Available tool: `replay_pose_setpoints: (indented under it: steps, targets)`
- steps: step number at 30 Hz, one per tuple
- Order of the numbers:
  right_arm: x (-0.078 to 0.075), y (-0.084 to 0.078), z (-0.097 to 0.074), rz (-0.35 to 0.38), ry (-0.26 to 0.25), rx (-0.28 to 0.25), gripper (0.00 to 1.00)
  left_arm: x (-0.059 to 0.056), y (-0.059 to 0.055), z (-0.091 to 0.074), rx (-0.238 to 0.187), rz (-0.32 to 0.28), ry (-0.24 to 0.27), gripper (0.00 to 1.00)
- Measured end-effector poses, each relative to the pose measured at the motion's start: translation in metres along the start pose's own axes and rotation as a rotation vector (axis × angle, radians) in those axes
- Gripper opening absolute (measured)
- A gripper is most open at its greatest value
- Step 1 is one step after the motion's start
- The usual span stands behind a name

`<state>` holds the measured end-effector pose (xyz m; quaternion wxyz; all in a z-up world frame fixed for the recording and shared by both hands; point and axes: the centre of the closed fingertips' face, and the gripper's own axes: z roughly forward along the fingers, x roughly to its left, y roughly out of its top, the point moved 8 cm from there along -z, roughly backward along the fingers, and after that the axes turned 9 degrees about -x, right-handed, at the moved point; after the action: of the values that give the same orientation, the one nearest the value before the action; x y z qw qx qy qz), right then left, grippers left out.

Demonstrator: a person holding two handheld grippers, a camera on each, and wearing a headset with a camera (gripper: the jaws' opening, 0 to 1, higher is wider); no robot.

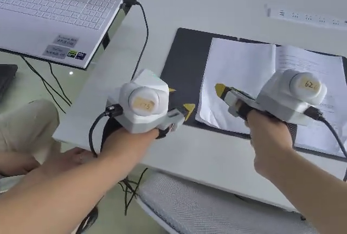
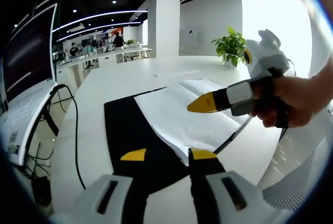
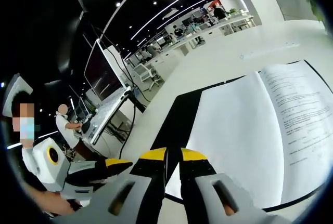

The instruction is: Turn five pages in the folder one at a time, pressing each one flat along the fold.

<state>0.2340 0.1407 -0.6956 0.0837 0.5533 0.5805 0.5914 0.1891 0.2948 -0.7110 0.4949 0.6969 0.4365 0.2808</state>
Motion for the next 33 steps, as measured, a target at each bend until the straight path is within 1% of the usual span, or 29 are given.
replay_pose_setpoints:
  steps: [2, 4, 5, 6, 7, 8, 10, 11, 15, 17, 18, 20, 23, 24, 26, 31, 32, 33]
  targets:
    - [-0.002, 0.005, -0.009, 0.003, 0.002, -0.013, 0.07, -0.005, -0.001, 0.006, 0.006, 0.004, -0.017, 0.29]
    - [-0.006, 0.011, -0.021, 0.031, -0.006, -0.044, 0.08, -0.011, -0.001, 0.012, 0.008, 0.007, -0.033, 0.28]
    - [-0.009, 0.013, -0.028, 0.042, -0.011, -0.048, 0.08, -0.014, 0.0, 0.014, 0.008, 0.011, -0.039, 0.28]
    - [-0.01, 0.015, -0.032, 0.037, -0.013, -0.053, 0.08, -0.016, 0.001, 0.016, -0.001, 0.008, -0.047, 0.29]
    - [-0.013, 0.018, -0.038, 0.051, -0.018, -0.073, 0.08, -0.02, 0.002, 0.02, 0.003, 0.007, -0.054, 0.28]
    - [-0.015, 0.019, -0.043, 0.058, -0.024, -0.074, 0.08, -0.023, 0.002, 0.022, 0.008, 0.015, -0.061, 0.28]
    - [-0.019, 0.024, -0.053, 0.069, -0.027, -0.095, 0.08, -0.029, 0.004, 0.027, 0.003, 0.014, -0.077, 0.28]
    - [-0.021, 0.026, -0.058, 0.072, -0.037, -0.105, 0.08, -0.033, 0.003, 0.031, 0.01, 0.018, -0.083, 0.28]
    - [-0.027, 0.035, -0.074, 0.093, -0.04, -0.14, 0.09, -0.043, 0.001, 0.042, 0.016, 0.031, -0.116, 0.27]
    - [-0.03, 0.04, -0.083, 0.098, -0.046, -0.154, 0.09, -0.044, -0.005, 0.05, 0.025, 0.036, -0.125, 0.27]
    - [-0.03, 0.044, -0.087, 0.103, -0.044, -0.171, 0.09, -0.046, -0.008, 0.055, 0.039, 0.037, -0.132, 0.26]
    - [-0.032, 0.049, -0.093, 0.099, -0.044, -0.179, 0.09, -0.048, -0.012, 0.062, 0.049, 0.042, -0.139, 0.26]
    - [-0.037, 0.059, -0.104, 0.102, -0.046, -0.211, 0.1, -0.05, -0.018, 0.067, 0.072, 0.047, -0.146, 0.25]
    - [-0.038, 0.061, -0.106, 0.103, -0.046, -0.212, 0.09, -0.051, -0.02, 0.069, 0.073, 0.046, -0.15, 0.26]
    - [-0.042, 0.065, -0.111, 0.108, -0.051, -0.228, 0.1, -0.05, -0.024, 0.07, 0.09, 0.058, -0.149, 0.25]
    - [-0.051, 0.071, -0.121, 0.102, -0.06, -0.241, 0.1, -0.046, -0.03, 0.068, 0.11, 0.056, -0.145, 0.26]
    - [-0.053, 0.072, -0.123, 0.099, -0.065, -0.246, 0.1, -0.045, -0.032, 0.068, 0.112, 0.056, -0.145, 0.26]
    - [-0.055, 0.073, -0.124, 0.111, -0.064, -0.248, 0.1, -0.045, -0.031, 0.067, 0.1, 0.066, -0.145, 0.25]
